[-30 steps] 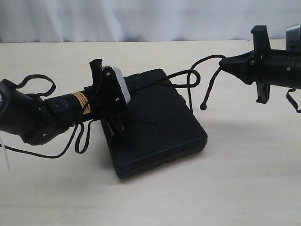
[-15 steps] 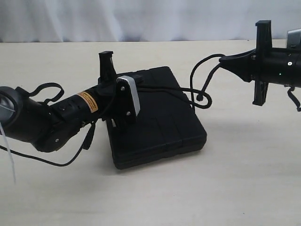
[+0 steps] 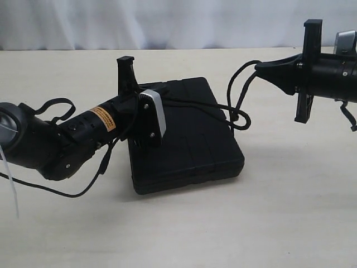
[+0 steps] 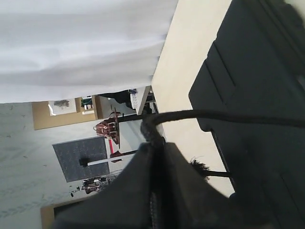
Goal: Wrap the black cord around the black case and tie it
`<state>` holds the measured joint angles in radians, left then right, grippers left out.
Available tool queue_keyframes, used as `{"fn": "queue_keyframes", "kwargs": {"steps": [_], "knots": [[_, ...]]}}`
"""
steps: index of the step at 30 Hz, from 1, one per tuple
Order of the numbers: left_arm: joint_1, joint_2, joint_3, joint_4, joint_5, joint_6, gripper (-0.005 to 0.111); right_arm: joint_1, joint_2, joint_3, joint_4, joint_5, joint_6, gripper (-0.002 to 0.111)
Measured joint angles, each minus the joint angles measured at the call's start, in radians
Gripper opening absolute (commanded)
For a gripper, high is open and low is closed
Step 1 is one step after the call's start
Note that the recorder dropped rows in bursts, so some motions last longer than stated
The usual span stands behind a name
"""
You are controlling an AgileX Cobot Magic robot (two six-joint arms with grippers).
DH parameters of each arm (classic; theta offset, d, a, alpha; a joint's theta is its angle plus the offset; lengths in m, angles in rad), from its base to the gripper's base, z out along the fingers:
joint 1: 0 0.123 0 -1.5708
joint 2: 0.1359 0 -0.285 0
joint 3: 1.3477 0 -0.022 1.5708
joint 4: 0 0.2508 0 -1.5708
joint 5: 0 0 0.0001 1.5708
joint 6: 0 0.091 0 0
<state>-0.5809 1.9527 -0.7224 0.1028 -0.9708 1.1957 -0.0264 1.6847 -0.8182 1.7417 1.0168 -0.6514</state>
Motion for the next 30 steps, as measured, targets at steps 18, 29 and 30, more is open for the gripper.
{"fn": "queue_keyframes", "kwargs": {"steps": [18, 29, 30], "knots": [[0.0, 0.0, 0.0, -0.038, -0.041, 0.002, 0.0, 0.0, 0.0, 0.0, -0.109, 0.034, -0.014, 0.004], [0.0, 0.0, 0.0, -0.042, -0.014, 0.002, 0.0, 0.0, 0.0, 0.025, -0.15, 0.181, -0.199, 0.004], [0.0, 0.0, 0.0, -0.042, -0.012, 0.004, 0.0, 0.0, 0.0, 0.025, -0.161, 0.183, -0.207, 0.004]]}}
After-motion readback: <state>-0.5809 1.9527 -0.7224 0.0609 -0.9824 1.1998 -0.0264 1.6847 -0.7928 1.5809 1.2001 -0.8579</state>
